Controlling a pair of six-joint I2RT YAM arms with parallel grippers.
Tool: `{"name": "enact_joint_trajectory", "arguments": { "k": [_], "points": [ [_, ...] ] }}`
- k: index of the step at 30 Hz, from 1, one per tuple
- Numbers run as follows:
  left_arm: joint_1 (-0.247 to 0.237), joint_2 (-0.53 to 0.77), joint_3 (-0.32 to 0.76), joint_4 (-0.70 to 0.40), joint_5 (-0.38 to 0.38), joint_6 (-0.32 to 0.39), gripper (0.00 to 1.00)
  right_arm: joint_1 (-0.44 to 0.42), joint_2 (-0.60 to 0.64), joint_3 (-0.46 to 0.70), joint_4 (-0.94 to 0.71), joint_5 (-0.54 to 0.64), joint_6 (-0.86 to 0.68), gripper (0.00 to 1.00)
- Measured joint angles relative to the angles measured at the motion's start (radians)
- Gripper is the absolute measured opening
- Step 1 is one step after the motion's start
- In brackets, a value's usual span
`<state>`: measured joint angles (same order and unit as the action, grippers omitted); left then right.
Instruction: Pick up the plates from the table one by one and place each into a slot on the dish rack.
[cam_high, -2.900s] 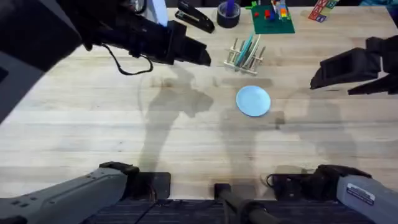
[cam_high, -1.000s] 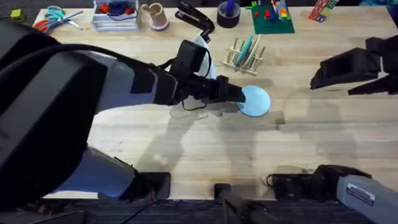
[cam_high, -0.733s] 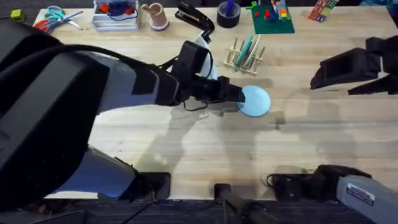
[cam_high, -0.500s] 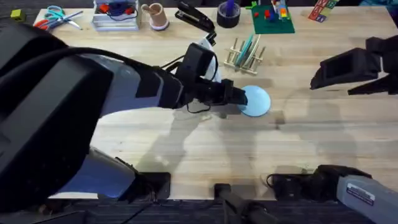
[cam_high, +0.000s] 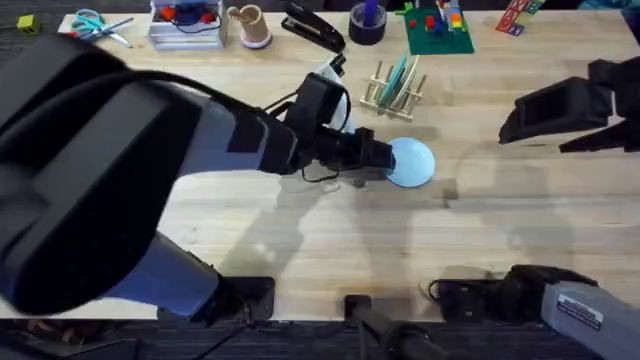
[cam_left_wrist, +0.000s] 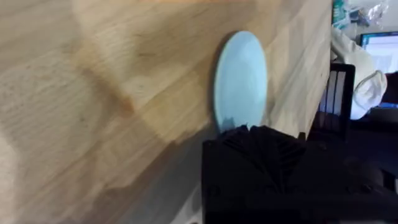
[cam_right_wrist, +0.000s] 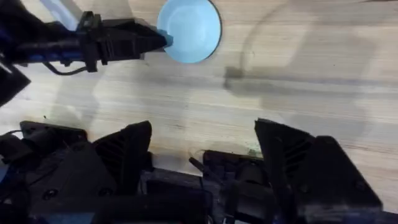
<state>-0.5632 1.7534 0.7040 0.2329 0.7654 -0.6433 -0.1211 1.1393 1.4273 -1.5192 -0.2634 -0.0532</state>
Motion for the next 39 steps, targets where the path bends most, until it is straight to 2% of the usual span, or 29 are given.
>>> {"name": "enact_joint_trajectory", "arguments": {
  "k": [14,27,39],
  "points": [
    [0.001,0.042,0.006,-0.013,0.007,-0.053,0.041,0.0,0.0,0.0,-0.002,0.0,0.0,0.995],
    [0.001,0.042,0.007,-0.016,0.006,-0.058,0.041,0.0,0.0,-0.003,0.003,0.0,0.0,0.993],
    [0.001,0.042,0.007,-0.016,0.006,-0.061,0.041,-0.001,0.0,-0.158,0.163,-0.066,-0.001,0.995]
  ]
}}
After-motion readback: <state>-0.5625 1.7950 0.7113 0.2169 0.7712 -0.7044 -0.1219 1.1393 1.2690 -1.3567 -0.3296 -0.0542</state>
